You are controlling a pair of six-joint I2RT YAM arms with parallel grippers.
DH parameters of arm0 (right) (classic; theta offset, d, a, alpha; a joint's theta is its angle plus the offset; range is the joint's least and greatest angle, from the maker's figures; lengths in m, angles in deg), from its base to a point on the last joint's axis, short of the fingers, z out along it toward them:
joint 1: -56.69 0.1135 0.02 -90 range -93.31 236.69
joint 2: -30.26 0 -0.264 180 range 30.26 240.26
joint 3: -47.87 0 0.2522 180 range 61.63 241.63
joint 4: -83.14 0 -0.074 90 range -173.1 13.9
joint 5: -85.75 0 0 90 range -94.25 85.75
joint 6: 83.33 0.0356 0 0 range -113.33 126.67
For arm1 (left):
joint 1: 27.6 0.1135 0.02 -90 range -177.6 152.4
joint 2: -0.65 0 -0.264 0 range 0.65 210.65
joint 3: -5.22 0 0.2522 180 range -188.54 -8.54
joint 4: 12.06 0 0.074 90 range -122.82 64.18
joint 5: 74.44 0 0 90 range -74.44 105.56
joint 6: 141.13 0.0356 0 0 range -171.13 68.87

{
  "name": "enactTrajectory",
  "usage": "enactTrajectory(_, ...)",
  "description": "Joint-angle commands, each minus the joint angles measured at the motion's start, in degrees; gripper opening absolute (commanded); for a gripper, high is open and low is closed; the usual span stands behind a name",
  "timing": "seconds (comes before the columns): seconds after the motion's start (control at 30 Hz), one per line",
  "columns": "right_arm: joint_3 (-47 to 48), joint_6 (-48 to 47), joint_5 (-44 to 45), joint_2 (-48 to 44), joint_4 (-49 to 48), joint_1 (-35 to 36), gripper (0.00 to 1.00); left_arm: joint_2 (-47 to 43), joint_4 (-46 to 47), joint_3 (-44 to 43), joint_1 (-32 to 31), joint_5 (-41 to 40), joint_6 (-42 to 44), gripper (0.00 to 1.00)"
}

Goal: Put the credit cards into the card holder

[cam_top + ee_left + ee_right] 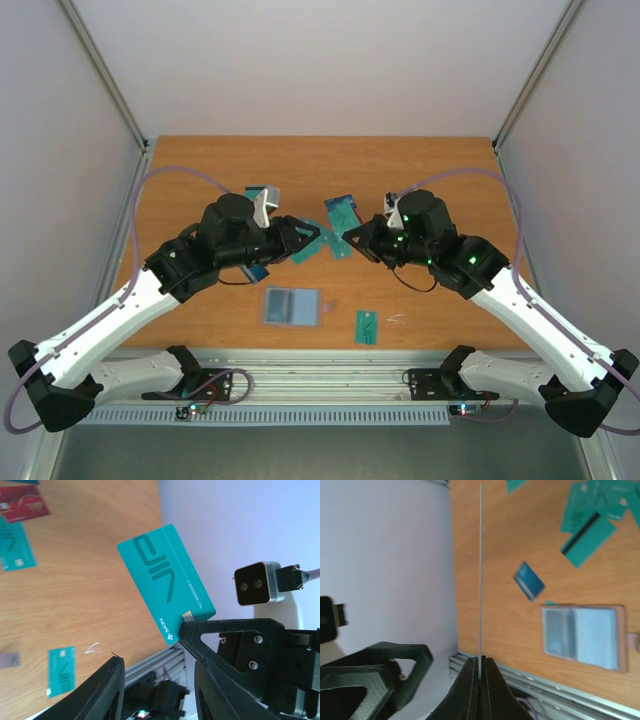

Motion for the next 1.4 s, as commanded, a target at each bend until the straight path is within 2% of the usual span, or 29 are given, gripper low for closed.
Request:
enactTrajectory(0.0,3.1,2.5,3.2,-1.5,-6.6,-0.3,0.01,-0.5,13.6,-0.1,0.5,1.9,-3.7,0.40)
enactTrajectory(0.3,2.2,8.7,2.3,-3.2,-16.4,-0.3,0.01,0.1,28.7,1.8,1.1,1.7,-8.2,0.39)
enactTrajectory(0.7,0.8,12.5,1.3,-4.4,-22.4,-0.3,0.01,0.3,33.9,3.6,3.5,0.8,-10.3,0.35)
enactTrajectory(0.97,-0.2,13.3,-1.5,-3.7,-25.5,-0.3,0.01,2.0,41.6,5.3,5.1,3.0,-13.1,0.33)
enactTrajectory(1.17,-0.9,13.5,-5.1,-2.2,-28.5,-0.2,0.01,3.5,43.5,5.3,5.1,4.4,-13.8,0.25)
enactTrajectory(1.37,-1.5,13.2,-5.1,-2.7,-28.4,-0.2,0.01,2.6,44.0,6.7,5.1,3.5,-14.5,0.07)
